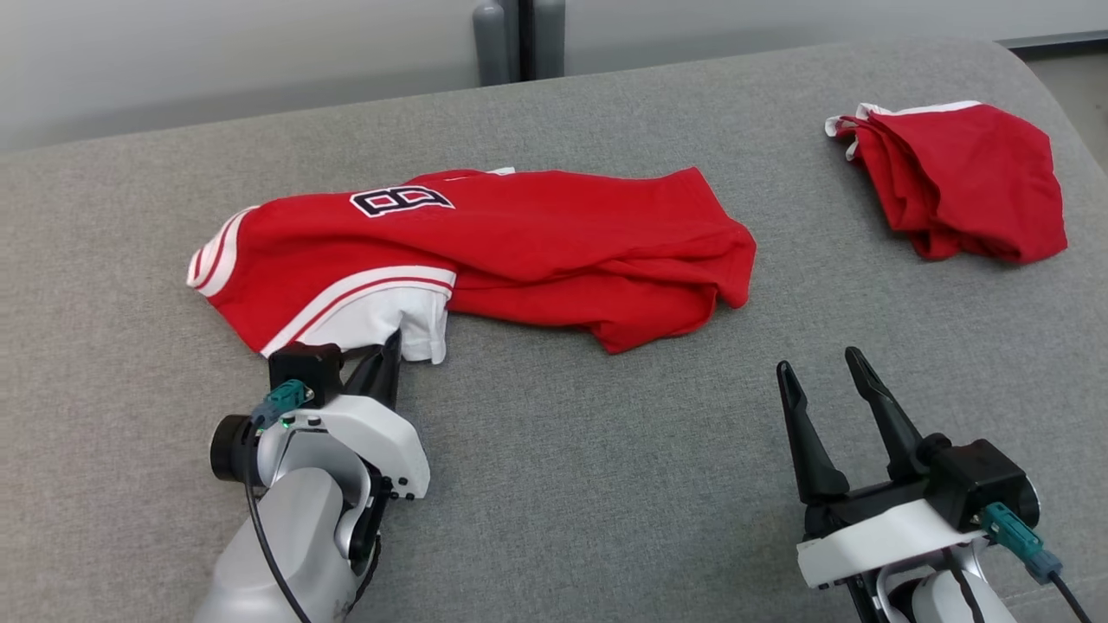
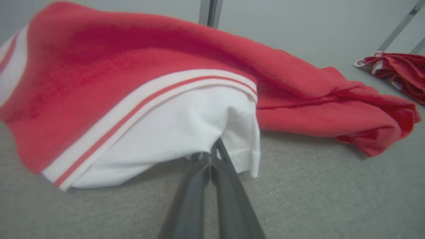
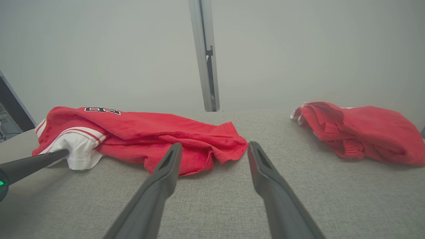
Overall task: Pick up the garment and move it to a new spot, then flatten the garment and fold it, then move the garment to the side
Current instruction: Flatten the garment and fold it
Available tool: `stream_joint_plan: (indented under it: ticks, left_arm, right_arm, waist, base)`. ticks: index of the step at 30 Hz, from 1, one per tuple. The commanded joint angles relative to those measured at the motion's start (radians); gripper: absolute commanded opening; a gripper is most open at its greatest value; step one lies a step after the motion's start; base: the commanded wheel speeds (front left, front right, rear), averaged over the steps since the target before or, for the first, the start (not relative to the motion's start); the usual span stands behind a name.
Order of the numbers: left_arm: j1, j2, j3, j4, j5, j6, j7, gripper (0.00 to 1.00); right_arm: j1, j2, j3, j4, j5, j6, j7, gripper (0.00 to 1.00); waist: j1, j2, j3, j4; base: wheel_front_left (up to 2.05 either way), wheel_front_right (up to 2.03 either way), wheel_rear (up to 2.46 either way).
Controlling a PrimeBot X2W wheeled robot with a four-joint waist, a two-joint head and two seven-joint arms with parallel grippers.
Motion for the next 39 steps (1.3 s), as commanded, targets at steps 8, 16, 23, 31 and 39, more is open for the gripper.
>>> stream_joint_plan:
  ticks: [8,16,23,31,39]
  left_arm:
    - [0.035,0.083,-0.035,-0.148,0.052,0.036,0.083,0.0]
    - [0.113,0.165,-0.031,-0.528,0.05,0.131,0.287,0.0]
    - [0.153,0.12,-0.043,-0.623,-0.028,0.098,0.363,1.0]
    - [0.184,0.092,-0.038,-0.638,-0.003,0.123,0.195,1.0]
    - [0.326,0.055,0.025,-0.669,-0.061,0.149,0.03,1.0]
  right_arm:
    - [0.023,0.005,-0.004,0.004,0.005,0.0,0.0,1.0]
    - [0.019,0.008,-0.005,0.003,0.011,0.0,0.0,1.0]
    - [0.003,0.009,-0.002,0.006,0.014,0.0,0.0,1.0]
    - [0.014,0.009,-0.014,0.003,0.008,0.0,0.0,1.0]
    - [0.026,0.009,-0.024,0.0,0.005,0.0,0.0,1.0]
  waist:
    - [0.0,0.0,-0.033,0.029]
    - [0.0,0.0,-0.024,-0.006]
    - [0.0,0.0,-0.01,-0.025]
    - [0.0,0.0,-0.012,-0.003]
    - [0.0,0.0,-0.047,0.063]
  base:
    - [0.0,0.0,0.0]
    - [0.0,0.0,0.0]
    - [0.0,0.0,0.0]
    - [0.0,0.0,0.0]
    - [0.0,0.0,0.0]
